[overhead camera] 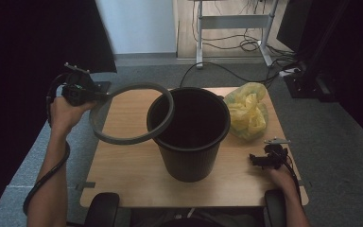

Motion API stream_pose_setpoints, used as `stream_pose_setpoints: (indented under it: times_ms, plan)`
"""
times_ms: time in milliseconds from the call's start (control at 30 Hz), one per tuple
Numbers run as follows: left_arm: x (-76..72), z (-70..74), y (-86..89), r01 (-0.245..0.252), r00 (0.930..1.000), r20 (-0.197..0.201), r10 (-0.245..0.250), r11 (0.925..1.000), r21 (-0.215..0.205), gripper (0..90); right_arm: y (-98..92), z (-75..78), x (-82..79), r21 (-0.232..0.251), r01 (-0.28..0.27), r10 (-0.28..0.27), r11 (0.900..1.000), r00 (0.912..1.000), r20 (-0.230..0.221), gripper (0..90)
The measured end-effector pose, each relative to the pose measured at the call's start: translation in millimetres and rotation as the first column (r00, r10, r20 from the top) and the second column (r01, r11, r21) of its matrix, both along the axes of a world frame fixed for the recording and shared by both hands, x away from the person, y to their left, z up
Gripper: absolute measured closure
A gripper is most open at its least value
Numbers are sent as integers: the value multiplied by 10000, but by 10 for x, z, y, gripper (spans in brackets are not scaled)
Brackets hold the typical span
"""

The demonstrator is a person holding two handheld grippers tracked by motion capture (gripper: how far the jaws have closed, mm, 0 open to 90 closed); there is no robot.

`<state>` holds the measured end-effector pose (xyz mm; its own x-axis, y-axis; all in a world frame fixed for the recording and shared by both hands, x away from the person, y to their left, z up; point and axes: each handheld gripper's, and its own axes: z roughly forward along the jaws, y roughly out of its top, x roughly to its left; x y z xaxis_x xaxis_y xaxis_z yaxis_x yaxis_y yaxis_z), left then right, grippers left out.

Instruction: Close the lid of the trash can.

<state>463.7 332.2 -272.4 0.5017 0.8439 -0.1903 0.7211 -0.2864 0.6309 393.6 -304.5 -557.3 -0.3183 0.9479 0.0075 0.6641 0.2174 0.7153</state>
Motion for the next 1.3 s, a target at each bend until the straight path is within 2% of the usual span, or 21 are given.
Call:
stream_pose_setpoints:
  times_ms: [233, 267, 333, 600, 933, 1300]
  plan:
    - [28, -16, -154, 312, 9995, 41, -312, 9995, -65, 786, 0, 0, 0, -2, 0, 0, 10000, 10000, 2, 0]
    - [34, -20, -225, 491, 9988, 21, -491, 9988, -59, 785, 0, 0, 0, 0, -1, 1, 10000, 10000, -1, 0]
    - [37, -21, -249, 541, 9985, 25, -541, 9985, -59, 786, 0, 0, 0, -2, -2, 2, 10000, 10000, 3, 0]
    - [83, -2, -542, 1141, 9934, 71, -1141, 9935, 6, 786, 0, 0, 0, 1, 0, 0, 10000, 10000, 1, 0]
    - [145, -21, -889, 1777, 9841, 54, -1778, 9841, 35, 786, 0, 0, 0, 1, -1, 1, 10000, 10000, 1, 0]
    - [184, 21, -1237, 2315, 9727, 142, -2317, 9727, 145, 786, 0, 1, -1, -14, -54, 54, 10000, 10000, -14, 0]
